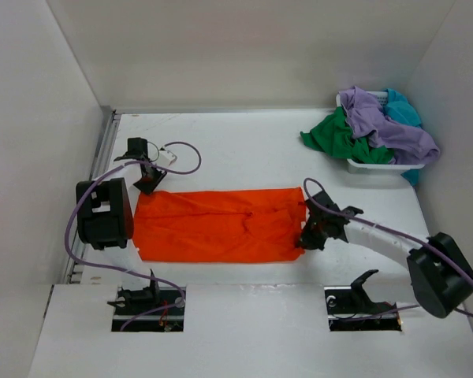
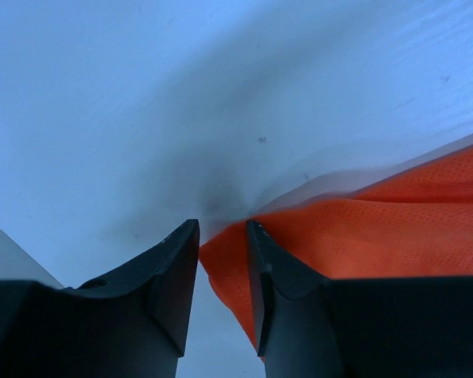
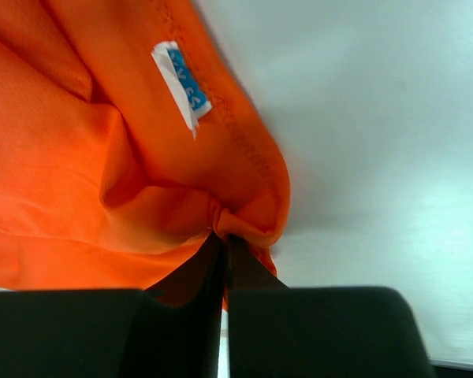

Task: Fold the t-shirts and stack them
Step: Rotate the tshirt 90 degrees

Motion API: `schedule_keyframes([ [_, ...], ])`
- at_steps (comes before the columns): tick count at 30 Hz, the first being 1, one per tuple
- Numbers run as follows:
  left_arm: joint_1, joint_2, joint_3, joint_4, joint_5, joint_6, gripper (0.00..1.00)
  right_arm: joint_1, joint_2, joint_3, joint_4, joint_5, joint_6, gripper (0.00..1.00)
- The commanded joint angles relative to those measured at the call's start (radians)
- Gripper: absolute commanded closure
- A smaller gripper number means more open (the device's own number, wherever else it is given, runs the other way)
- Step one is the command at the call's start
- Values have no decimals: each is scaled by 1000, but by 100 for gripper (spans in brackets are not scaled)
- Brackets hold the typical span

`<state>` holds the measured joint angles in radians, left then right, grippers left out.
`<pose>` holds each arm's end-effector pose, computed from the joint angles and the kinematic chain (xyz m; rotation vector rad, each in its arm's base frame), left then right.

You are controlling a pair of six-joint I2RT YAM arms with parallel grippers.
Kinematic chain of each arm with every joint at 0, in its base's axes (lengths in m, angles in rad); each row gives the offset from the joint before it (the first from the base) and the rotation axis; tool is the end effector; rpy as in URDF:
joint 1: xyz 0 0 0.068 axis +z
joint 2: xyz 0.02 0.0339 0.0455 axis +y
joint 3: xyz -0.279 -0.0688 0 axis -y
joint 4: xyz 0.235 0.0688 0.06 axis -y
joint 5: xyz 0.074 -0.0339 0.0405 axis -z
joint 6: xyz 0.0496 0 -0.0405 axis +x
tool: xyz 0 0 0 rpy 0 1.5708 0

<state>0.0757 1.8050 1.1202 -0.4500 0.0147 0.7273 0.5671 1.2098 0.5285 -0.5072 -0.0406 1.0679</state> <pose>0.3559 0.0263 0.1707 0.8768 2.5815 0.2176 0.1574 0.1026 0.1585 0.7017 2.7890 0.4459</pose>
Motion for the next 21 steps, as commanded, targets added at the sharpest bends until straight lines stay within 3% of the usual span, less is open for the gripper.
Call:
schedule_keyframes([
  [1, 43, -29, -45, -70, 5, 18, 70, -35, 111, 106, 50, -10, -89, 99],
  [6, 69, -42, -45, -102, 7, -12, 55, -140, 345, 371, 38, -16, -262, 100],
  [11, 59, -67, -43, -139, 7, -34, 44, -235, 635, 756, -34, -16, -419, 100],
  [17, 5, -81, 15, -206, 36, -103, 38, -281, 1015, 1405, -189, 7, -546, 99],
  [19, -27, -81, 41, -234, 56, -137, 38, -283, 1123, 1612, -232, 1, -578, 96],
  [21, -58, -78, 55, -251, 71, -158, 38, -283, 1212, 1798, -260, -18, -614, 84],
])
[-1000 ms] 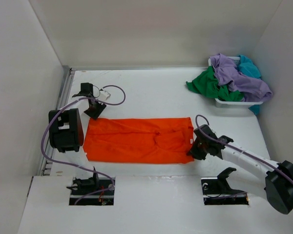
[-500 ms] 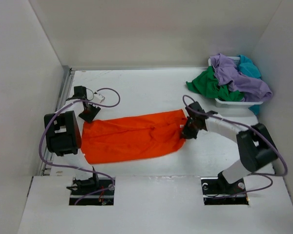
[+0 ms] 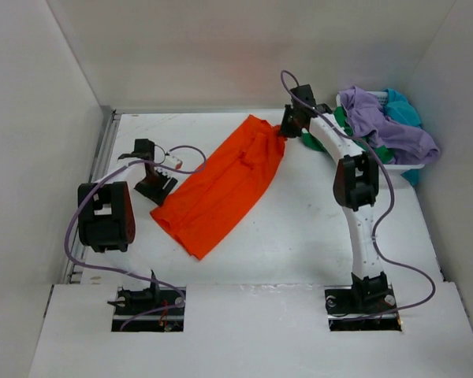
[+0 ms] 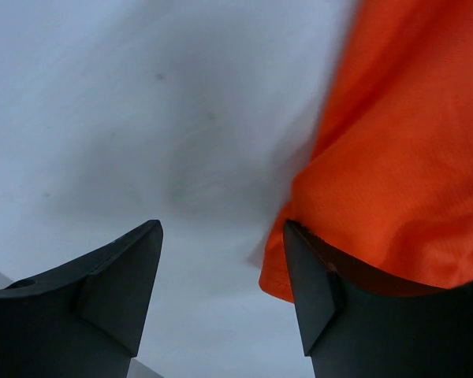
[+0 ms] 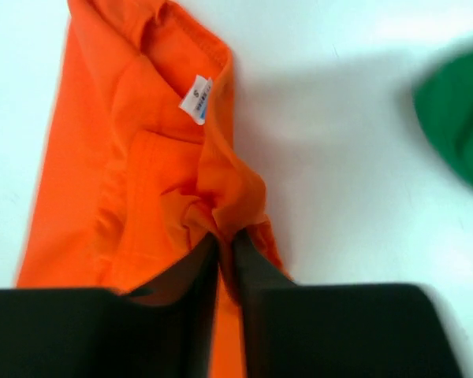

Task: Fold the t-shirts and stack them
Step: Rotate the tshirt 90 degrees

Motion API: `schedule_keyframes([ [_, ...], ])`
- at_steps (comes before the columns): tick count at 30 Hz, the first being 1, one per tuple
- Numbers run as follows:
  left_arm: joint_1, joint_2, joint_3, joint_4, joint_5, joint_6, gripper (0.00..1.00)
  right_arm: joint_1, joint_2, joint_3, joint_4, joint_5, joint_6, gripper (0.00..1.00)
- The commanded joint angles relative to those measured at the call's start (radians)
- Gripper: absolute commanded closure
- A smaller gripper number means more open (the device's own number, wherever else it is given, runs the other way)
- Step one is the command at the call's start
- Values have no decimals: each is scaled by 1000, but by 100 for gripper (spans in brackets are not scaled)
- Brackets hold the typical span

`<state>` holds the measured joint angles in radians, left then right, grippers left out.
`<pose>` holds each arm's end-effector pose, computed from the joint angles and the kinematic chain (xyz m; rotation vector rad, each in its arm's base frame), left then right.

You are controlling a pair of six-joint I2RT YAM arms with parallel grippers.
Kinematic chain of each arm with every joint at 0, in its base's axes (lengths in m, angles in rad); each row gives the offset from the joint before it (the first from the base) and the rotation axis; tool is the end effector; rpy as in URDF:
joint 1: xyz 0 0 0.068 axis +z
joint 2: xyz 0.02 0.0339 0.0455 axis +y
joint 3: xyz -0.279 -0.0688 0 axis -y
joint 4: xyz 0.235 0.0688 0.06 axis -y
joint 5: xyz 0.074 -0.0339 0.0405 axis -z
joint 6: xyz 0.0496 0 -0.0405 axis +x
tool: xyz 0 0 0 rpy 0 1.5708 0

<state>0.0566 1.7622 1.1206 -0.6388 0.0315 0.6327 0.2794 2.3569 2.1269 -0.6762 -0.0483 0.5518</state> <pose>0.3322 0.0173 0.1764 0.8177 2.7365 0.0988 0.5147 0.1501 0.2182 0.3216 2.5017 0.4071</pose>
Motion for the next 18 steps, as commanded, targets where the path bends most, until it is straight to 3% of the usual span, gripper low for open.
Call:
schedule_keyframes([
  [1, -56, -32, 59, -70, 61, -73, 38, 7, 85, 244, -92, -13, -107, 76],
  [3, -86, -26, 65, -75, 70, -88, 38, 5, 94, 284, -85, -13, -119, 58],
  [5, -100, -15, 65, -75, 64, -97, 38, -7, 36, 214, -66, 4, -121, 50],
  [7, -100, -9, 65, -75, 59, -108, 38, -16, -72, 62, -21, 25, -119, 47],
  [12, -91, -27, 39, -82, 65, -129, 38, 0, -495, -511, 174, 142, -87, 37],
  [18, -83, -61, -30, -65, 53, -145, 38, 183, -869, -1007, 247, 231, 167, 39],
])
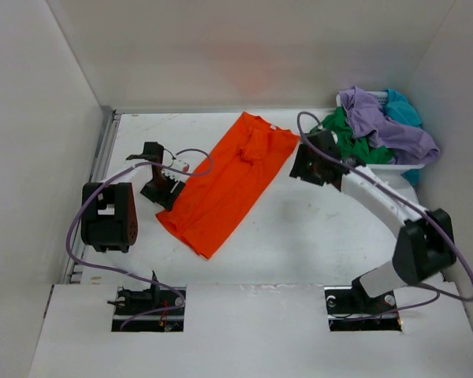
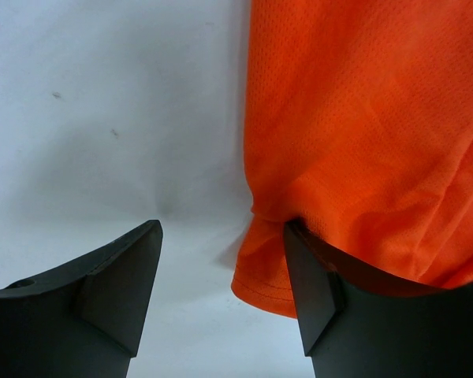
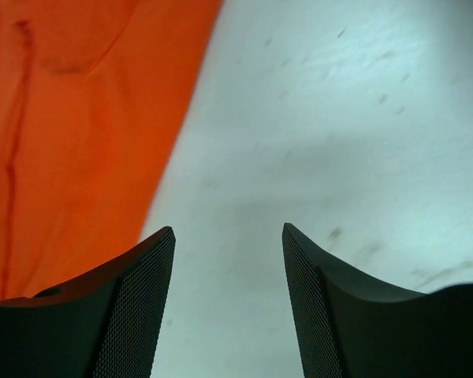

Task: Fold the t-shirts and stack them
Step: Rotate the tshirt 90 degrees

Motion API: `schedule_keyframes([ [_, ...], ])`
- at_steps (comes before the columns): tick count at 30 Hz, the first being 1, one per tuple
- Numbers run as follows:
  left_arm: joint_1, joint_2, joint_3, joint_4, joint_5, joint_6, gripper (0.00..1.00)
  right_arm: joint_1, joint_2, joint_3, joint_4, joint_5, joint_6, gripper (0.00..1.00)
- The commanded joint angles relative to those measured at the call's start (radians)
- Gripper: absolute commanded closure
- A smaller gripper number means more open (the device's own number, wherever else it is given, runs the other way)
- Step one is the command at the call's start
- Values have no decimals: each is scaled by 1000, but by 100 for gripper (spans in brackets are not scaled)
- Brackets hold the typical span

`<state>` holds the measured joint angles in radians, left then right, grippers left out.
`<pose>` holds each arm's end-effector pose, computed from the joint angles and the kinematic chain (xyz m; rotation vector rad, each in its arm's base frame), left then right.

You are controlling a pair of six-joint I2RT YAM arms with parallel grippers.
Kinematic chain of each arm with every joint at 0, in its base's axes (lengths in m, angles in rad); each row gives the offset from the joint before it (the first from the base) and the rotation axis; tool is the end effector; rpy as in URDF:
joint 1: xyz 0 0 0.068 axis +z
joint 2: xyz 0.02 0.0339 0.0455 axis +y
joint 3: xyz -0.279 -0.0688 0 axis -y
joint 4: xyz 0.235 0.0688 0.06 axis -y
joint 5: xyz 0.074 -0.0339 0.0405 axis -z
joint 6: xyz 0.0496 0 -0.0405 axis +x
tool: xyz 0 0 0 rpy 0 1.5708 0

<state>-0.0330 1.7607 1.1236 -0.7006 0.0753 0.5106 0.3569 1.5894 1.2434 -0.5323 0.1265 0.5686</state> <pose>0.3255 -0.0145 0.1758 0.7901 2.7876 -0.0258 0.3257 0.1148 0.2744 0.3153 2.4362 0.2563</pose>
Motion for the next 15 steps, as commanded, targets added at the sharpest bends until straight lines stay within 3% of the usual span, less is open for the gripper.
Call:
schedule_keyframes([
  [1, 11, -61, -41, 0, 8, -24, 38, 160, -127, -169, 110, 48, 210, 39],
  [7, 54, -46, -51, 18, 14, -52, 39, 499, -73, -191, 147, 21, 531, 40],
  [11, 57, -55, -56, 21, 40, -87, 39, 598, 82, -60, 157, -49, 576, 43],
  [15, 52, -75, -88, 26, 63, -84, 39, 635, 158, -33, 167, -105, 645, 44],
])
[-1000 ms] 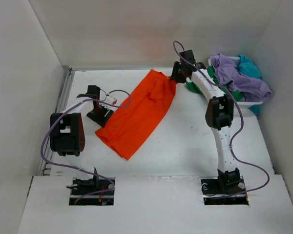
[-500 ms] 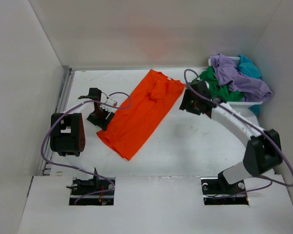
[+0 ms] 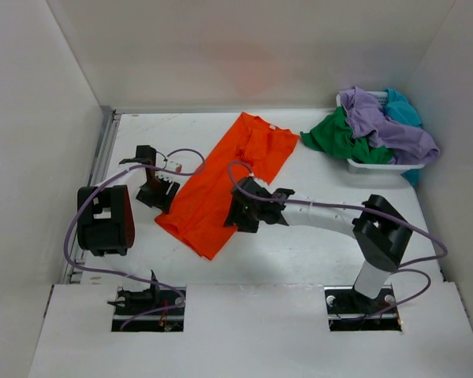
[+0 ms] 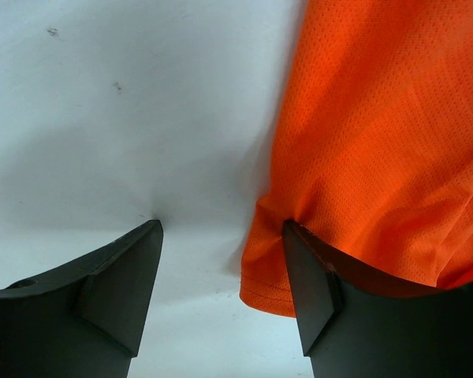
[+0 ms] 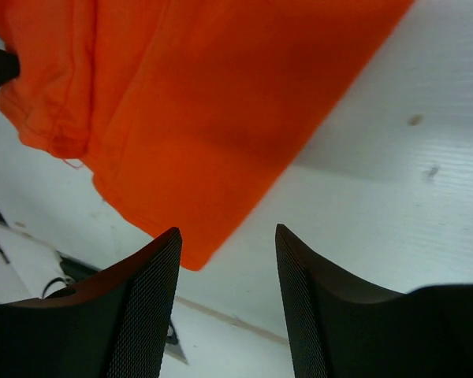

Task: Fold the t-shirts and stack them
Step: Rotate the tshirt 90 degrees

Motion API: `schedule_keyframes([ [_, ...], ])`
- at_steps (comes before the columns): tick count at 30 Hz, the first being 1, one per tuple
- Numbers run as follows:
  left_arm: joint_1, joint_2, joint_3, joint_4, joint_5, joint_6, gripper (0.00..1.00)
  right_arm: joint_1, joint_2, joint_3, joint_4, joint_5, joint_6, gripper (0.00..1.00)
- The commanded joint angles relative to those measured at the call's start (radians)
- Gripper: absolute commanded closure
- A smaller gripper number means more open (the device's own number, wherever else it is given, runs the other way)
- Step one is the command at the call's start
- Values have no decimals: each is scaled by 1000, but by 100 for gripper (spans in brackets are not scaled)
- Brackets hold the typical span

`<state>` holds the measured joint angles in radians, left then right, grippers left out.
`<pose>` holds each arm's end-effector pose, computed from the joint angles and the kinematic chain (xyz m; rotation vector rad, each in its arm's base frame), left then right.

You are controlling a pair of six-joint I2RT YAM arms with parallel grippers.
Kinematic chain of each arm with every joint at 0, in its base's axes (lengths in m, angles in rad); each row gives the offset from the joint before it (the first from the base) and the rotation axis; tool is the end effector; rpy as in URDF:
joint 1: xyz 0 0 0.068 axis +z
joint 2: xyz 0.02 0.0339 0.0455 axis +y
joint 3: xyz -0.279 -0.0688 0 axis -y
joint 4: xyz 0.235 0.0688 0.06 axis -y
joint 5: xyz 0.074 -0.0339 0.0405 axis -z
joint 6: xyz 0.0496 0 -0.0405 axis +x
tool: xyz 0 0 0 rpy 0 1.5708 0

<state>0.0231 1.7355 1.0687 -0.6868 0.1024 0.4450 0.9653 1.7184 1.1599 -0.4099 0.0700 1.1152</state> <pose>0.3141 0.0022 0.1701 0.6244 2.8381 -0.0714 0.2089 0.2957 0.2141 0.2313 2.6888 0.6753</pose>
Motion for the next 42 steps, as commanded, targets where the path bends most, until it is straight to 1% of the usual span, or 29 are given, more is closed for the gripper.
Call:
schedule_keyframes([
  [1, 1, -50, -41, 15, 36, -22, 39, 40, 44, 50, 54, -58, 125, 45],
  [4, 24, -54, -61, 26, 34, -25, 39, 71, 73, 55, 72, -70, 176, 46],
  [10, 44, -112, -95, 76, 40, -40, 39, 173, 56, -54, 105, -10, 408, 45],
  [14, 39, -136, -107, 92, 42, -37, 38, 230, 108, -49, 161, 7, 521, 45],
  [17, 39, -145, -99, 104, 43, -40, 38, 235, 138, -48, 172, 45, 595, 45],
  [21, 56, -180, -108, 116, 48, -43, 38, 232, 142, -104, 217, 89, 702, 47],
  [24, 64, -221, -128, 116, 52, -31, 37, 227, 145, -105, 210, 116, 730, 47],
  [27, 65, -235, -141, 118, 54, -19, 37, 218, 170, -74, 210, 120, 716, 48],
  [28, 65, -235, -145, 118, 54, -16, 37, 217, 181, -65, 210, 117, 719, 50],
  [30, 64, -231, -150, 118, 54, -15, 38, 218, 199, -60, 220, 108, 732, 59],
  [33, 73, -257, -157, 124, 49, -22, 39, 218, 202, -94, 232, 93, 773, 78],
  [35, 76, -303, -170, 135, 42, -12, 38, 218, 176, -155, 255, 93, 804, 92],
  [36, 77, -333, -179, 145, 39, -3, 38, 217, 158, -193, 267, 99, 814, 97],
  [37, 77, -368, -188, 157, 36, 13, 38, 217, 138, -230, 279, 103, 816, 100],
  [40, 73, -482, -213, 200, 10, 93, 35, 203, 80, -316, 299, 113, 802, 100],
  [42, 64, -554, -225, 236, -12, 165, 32, 194, 46, -371, 341, 103, 763, 100],
])
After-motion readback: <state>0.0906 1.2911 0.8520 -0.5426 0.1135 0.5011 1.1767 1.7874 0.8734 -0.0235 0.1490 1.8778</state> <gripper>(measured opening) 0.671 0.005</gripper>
